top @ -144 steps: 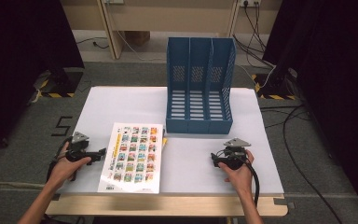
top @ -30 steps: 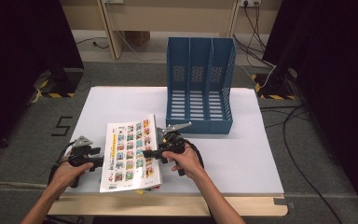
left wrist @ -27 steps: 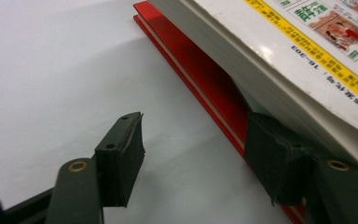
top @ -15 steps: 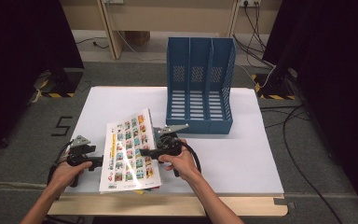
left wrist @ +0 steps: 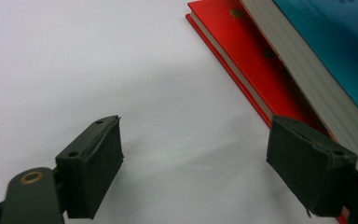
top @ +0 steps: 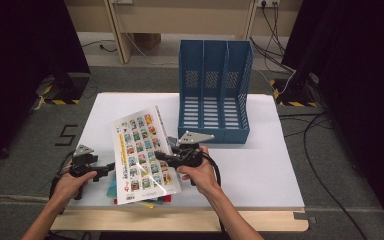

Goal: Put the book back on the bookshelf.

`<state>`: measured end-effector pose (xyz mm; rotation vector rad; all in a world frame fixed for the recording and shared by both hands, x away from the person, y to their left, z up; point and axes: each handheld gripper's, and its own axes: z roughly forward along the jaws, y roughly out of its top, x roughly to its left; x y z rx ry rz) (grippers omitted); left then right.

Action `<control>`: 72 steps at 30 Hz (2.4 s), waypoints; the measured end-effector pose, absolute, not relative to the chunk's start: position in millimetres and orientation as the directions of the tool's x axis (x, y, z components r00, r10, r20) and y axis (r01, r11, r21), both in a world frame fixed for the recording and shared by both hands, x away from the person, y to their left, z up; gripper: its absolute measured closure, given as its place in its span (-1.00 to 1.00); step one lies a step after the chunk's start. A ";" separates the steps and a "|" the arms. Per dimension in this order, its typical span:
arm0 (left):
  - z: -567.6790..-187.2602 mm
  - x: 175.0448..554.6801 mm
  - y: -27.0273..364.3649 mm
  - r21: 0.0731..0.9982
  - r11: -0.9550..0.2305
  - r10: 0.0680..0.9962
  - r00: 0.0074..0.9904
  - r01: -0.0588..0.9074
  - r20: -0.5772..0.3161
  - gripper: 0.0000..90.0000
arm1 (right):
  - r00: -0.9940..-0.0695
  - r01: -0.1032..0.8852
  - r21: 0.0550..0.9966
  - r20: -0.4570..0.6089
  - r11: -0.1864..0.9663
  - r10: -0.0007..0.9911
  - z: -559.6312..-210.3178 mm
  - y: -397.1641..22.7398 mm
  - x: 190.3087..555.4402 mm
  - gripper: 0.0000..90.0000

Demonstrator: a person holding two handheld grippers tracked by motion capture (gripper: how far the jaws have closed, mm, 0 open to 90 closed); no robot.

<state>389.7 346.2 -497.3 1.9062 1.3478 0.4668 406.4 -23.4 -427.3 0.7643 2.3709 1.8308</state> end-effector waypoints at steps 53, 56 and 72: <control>-502.1 392.0 347.2 0.747 -0.183 0.910 0.398 0.639 -0.117 -0.68 | -0.683 0.015 0.997 -0.049 0.082 0.728 -434.5 -190.8 328.5 0.64; -502.1 391.8 347.1 0.747 -0.186 0.910 0.398 0.639 -0.115 -0.68 | -0.675 0.020 0.997 -0.046 0.081 0.737 -437.6 -196.4 327.8 0.62; -503.0 391.3 345.5 0.747 -0.208 0.908 0.408 0.631 -0.092 -0.69 | -0.690 0.045 0.993 -0.048 0.110 0.722 -450.7 -213.1 309.7 0.58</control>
